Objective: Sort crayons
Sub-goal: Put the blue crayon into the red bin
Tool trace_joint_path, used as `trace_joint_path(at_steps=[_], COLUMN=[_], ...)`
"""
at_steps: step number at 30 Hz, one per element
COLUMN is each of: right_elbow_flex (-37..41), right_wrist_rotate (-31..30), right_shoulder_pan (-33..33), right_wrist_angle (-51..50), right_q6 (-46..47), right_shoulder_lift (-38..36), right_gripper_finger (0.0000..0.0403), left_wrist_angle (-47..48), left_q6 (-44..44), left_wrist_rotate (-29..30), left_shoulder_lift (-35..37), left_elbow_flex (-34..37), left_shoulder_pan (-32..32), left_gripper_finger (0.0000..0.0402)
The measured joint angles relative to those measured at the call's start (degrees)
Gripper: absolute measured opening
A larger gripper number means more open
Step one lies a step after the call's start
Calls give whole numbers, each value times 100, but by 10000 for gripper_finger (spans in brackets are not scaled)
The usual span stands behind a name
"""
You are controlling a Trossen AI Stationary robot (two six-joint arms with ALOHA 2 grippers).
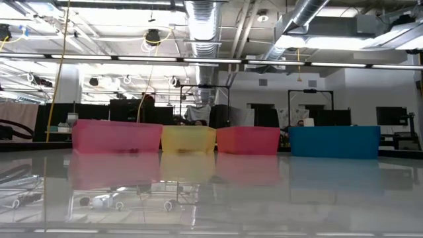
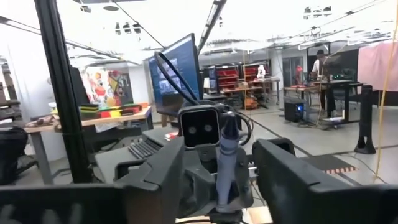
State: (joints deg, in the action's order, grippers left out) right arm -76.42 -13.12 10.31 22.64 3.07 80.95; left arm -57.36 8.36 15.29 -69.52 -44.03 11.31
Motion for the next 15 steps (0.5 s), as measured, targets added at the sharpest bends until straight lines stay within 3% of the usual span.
trace_joint_path(at_steps=[11,15], right_elbow_flex=[0,-2], right_wrist_rotate=[279,282], right_shoulder_pan=[-76,-154], right_wrist_angle=[-133,-221], right_q6=[20,221], right_shoulder_lift=[-6,-15], right_gripper_finger=[17,9], left_wrist_angle=[11,17], left_q6=[2,-9], left_wrist_rotate=[4,45], left_shoulder_lift=[0,0], left_elbow_flex=[0,0], left_shoulder_pan=[0,-4], left_gripper_finger=[9,9])
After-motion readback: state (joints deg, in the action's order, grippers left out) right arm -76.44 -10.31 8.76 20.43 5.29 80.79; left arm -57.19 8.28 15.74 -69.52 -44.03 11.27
